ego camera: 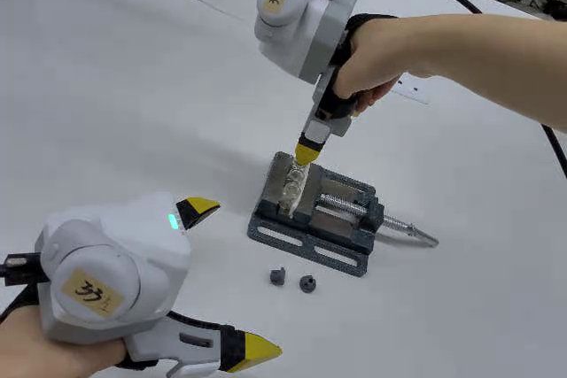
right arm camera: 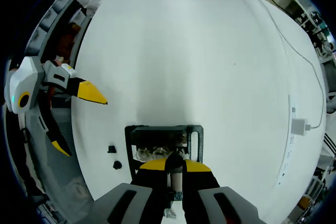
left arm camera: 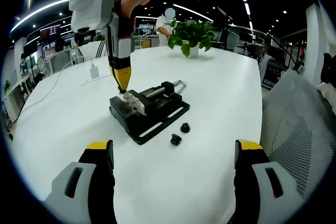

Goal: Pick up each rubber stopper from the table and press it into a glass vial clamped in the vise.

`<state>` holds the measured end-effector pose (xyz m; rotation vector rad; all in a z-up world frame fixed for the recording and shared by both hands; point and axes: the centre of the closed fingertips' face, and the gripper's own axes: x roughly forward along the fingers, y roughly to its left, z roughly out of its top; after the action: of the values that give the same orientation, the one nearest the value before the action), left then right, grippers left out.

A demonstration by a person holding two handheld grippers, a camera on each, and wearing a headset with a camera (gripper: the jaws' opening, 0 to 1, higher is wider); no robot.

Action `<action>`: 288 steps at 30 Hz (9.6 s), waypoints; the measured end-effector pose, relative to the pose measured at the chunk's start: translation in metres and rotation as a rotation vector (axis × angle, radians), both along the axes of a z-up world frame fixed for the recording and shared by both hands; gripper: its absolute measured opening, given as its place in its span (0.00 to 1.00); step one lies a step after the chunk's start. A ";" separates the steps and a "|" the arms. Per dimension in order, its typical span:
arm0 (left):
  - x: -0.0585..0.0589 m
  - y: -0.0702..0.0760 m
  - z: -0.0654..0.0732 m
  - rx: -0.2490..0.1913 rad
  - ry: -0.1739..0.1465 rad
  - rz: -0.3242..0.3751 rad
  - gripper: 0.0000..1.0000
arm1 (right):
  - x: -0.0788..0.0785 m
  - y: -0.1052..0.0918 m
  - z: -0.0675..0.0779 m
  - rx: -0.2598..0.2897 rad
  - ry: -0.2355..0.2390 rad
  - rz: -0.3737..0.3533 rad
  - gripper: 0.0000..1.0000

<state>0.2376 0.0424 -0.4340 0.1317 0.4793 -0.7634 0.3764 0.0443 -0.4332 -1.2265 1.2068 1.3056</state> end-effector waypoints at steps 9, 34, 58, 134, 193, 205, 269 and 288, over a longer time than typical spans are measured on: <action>-0.002 0.004 -0.001 -0.001 0.006 0.012 0.94 | -0.005 -0.002 0.001 0.021 0.004 0.081 0.06; 0.000 0.012 0.001 -0.013 0.004 0.051 0.91 | 0.000 -0.009 0.016 0.148 0.053 0.086 0.10; -0.004 0.015 -0.006 -0.024 0.026 0.065 0.88 | -0.001 0.003 0.008 0.207 0.062 0.088 0.00; 0.009 0.020 0.006 -0.039 0.014 0.095 0.87 | 0.007 0.006 0.003 0.242 0.016 0.023 0.00; 0.008 0.007 -0.003 0.022 0.045 0.023 0.77 | 0.003 -0.001 0.006 0.330 0.011 -0.058 0.00; 0.002 0.007 -0.002 0.023 0.047 0.024 0.77 | 0.004 0.001 0.007 0.359 -0.005 -0.058 0.00; -0.006 0.051 0.009 0.040 0.052 0.104 0.79 | -0.119 -0.031 -0.034 0.742 0.045 -0.059 0.33; -0.010 0.050 0.004 0.033 0.067 0.110 0.78 | -0.122 -0.030 -0.051 0.690 0.057 0.016 0.14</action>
<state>0.2278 0.0923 -0.4295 0.1100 0.5585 -0.6542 0.2542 0.0142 -0.4842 -0.6986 0.6797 1.5937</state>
